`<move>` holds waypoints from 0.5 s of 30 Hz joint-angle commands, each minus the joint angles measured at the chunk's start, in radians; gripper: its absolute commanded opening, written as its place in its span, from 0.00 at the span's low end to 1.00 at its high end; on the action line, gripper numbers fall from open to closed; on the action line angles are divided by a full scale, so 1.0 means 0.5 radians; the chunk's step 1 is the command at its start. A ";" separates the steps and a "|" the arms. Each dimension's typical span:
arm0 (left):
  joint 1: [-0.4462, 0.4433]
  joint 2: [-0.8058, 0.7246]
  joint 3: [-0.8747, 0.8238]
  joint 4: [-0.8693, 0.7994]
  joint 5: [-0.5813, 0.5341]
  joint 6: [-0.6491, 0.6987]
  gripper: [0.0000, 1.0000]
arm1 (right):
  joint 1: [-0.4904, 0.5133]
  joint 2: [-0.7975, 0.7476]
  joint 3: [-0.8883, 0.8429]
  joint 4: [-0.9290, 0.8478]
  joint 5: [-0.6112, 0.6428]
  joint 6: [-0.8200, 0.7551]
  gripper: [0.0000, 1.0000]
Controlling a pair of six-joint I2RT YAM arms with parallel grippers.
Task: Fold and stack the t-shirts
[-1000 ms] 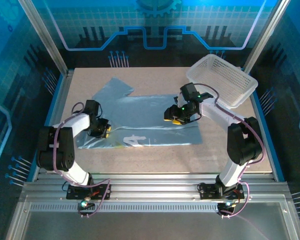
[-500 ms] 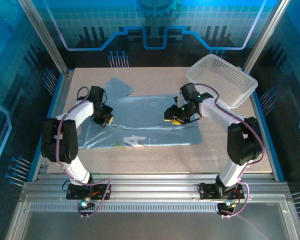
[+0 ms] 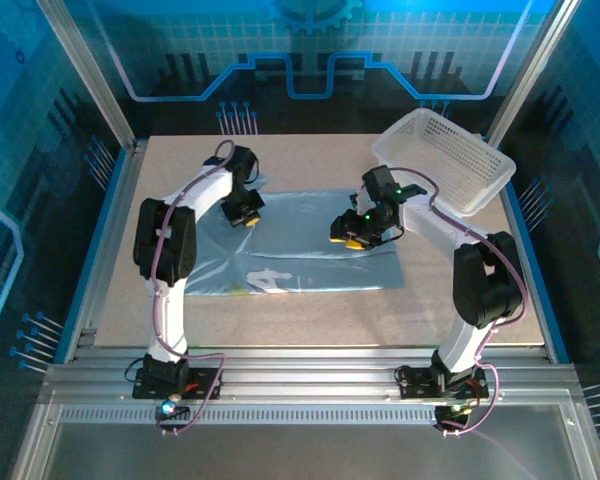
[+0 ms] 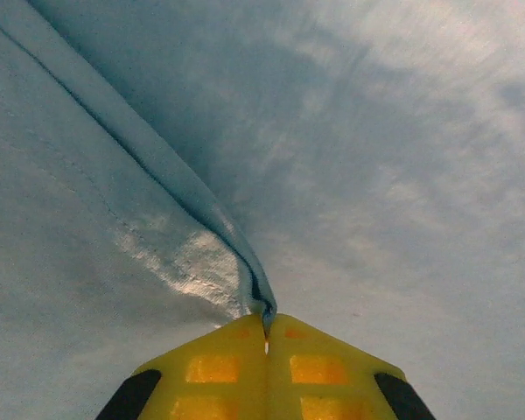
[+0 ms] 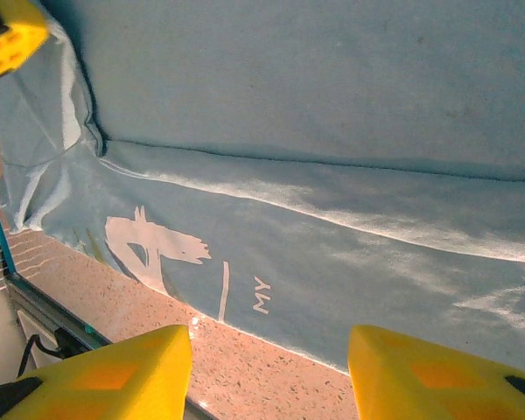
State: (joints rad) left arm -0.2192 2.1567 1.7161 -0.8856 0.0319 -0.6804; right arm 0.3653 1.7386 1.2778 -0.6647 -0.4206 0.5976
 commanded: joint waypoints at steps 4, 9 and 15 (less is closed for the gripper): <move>-0.061 -0.008 0.181 -0.287 -0.269 0.216 0.48 | -0.025 0.005 0.034 -0.081 0.037 0.009 0.53; -0.054 -0.398 -0.048 -0.319 -0.514 0.023 0.49 | -0.094 -0.048 -0.040 -0.101 0.193 0.091 0.47; -0.013 -0.905 -0.820 0.117 0.096 -0.397 0.23 | -0.114 -0.025 -0.186 -0.184 0.284 0.217 0.30</move>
State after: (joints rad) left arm -0.2264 1.7542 1.4326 -0.9230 -0.0795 -0.7547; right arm 0.3099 1.7283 1.2263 -0.7059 -0.3027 0.6586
